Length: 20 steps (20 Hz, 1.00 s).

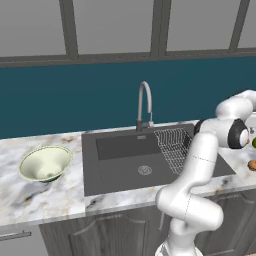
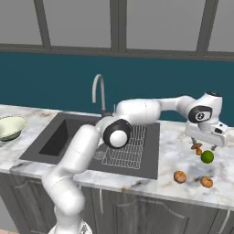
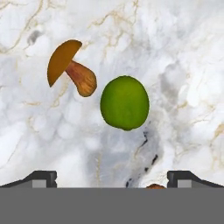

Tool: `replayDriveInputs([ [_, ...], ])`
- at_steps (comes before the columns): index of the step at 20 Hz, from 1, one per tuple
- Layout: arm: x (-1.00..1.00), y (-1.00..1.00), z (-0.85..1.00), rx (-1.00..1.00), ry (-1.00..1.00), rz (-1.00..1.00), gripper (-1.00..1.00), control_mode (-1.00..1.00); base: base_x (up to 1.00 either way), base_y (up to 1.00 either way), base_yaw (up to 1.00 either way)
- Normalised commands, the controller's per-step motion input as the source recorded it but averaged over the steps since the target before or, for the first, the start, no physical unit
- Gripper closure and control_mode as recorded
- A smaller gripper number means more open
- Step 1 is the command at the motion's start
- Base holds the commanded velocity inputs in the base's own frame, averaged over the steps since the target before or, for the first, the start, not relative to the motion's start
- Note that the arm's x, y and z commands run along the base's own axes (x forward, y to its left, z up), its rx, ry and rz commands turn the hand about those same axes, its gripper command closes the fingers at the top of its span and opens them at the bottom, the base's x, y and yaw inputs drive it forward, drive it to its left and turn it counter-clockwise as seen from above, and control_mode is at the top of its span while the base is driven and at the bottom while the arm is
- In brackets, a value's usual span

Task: There is a mixed pile of frozen fruits and vegetables on the counter. Locate all the frozen vegetables and place the items in a bowl on the counter. Take all the frozen fruits and defrost them in a running sink.

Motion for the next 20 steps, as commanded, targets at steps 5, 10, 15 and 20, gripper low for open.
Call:
replayDriveInputs([
  [5,0.11,-0.14,-0.19,0.02,0.05,-0.03,-1.00,-1.00,0.00,0.00,0.00],
  [10,0.16,-0.11,-0.22,0.04,0.03,-0.03,-1.00,-1.00,0.00,0.00,0.00],
  [15,0.16,-0.13,-0.18,0.04,0.05,-0.02,-1.00,-1.00,0.00,0.00,0.00],
  [20,0.21,-0.19,-0.15,0.05,0.04,-0.04,-1.00,-1.00,0.00,0.00,0.00],
])
